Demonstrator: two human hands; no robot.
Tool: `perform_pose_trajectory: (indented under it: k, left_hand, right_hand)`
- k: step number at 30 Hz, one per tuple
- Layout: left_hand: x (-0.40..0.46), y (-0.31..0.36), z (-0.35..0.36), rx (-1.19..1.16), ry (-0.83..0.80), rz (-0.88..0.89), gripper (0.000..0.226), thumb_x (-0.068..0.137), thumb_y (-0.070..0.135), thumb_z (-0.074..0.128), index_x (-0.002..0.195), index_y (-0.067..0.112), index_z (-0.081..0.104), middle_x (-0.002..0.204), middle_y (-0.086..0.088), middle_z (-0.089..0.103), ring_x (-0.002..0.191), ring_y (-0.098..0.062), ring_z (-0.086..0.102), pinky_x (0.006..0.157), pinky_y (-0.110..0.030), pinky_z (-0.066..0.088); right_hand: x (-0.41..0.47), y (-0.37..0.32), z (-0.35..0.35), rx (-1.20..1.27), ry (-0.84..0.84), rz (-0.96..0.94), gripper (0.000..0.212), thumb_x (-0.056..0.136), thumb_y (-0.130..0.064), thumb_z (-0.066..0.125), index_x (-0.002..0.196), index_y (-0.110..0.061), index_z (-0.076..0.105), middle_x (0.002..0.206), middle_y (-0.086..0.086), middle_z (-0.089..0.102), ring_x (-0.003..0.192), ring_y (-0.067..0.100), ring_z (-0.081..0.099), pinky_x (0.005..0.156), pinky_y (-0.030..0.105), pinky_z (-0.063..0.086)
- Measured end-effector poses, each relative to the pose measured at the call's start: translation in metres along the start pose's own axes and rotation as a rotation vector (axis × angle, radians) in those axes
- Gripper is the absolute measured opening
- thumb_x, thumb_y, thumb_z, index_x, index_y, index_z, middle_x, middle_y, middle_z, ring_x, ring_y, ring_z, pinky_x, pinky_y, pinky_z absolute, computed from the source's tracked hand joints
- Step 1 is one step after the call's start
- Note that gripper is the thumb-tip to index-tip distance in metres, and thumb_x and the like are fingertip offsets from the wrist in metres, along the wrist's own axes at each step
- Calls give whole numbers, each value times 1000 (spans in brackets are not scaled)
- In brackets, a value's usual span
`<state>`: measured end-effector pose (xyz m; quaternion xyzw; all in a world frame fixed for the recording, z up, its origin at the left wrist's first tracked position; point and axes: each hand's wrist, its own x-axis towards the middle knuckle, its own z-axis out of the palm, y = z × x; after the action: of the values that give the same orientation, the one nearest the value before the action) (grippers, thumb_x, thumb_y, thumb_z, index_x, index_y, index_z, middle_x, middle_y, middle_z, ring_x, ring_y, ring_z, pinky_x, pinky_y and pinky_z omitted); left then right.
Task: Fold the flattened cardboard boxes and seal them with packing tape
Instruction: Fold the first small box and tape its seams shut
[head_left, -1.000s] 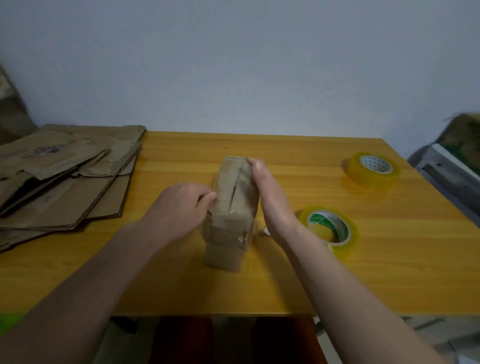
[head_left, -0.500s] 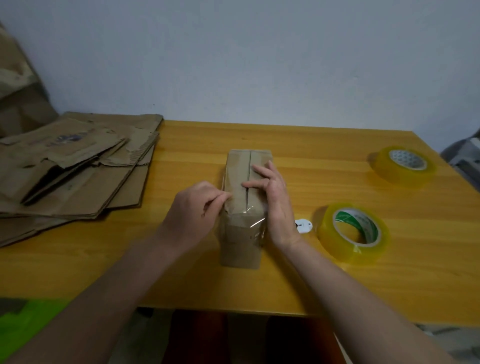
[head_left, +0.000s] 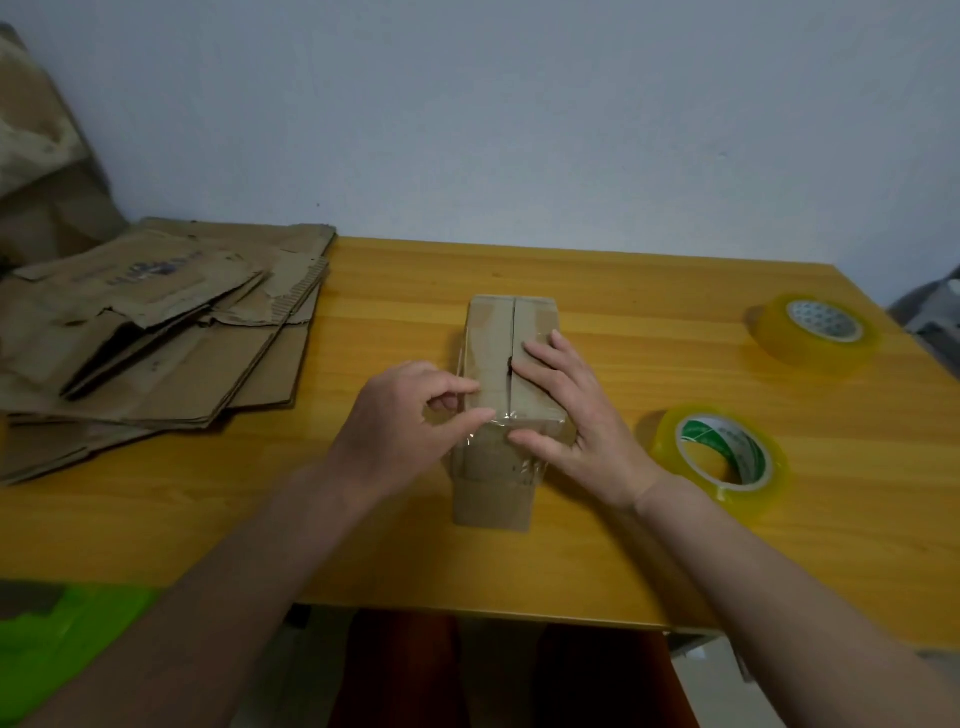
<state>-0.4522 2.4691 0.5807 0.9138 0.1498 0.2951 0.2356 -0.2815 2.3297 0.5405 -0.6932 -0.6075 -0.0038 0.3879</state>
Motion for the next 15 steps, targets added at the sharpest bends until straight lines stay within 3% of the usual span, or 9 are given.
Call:
perform_pose_trajectory:
  k: [5,9,12,15]
  left_hand:
    - [0,-4,-10,-20,-112,8,52,71,25,84,120,17,67,87,7,60,71,8,52,63,-2,38]
    - [0,-9,-3,-12,-88,55,55,63,10,88,115,11,70,84,7,56,68,5,50,62,0,38]
    - [-5,-14,5,-36,-64,85,60,58,6,90,114,7,69,85,7,52,69,4,50,64,1,37]
    - [-12,-17,6,-50,-77,83,73,60,11,89,127,14,62,94,8,53,82,13,50,68,1,36]
  right_hand:
    - [2,-10,-6,25,-53,95,78,73,-51,73,139,-22,44,152,-6,31,148,11,6,118,29,12]
    - [8,-30,1,-22,11,215,83,68,-66,66,133,-18,49,148,-3,36,146,13,9,116,31,15]
    - [8,-33,7,-42,73,218,71,73,-49,73,130,-14,51,145,1,39,146,17,12,116,32,17]
    - [8,-27,5,-17,37,200,69,73,-38,77,131,-12,50,146,3,38,146,20,12,116,34,15]
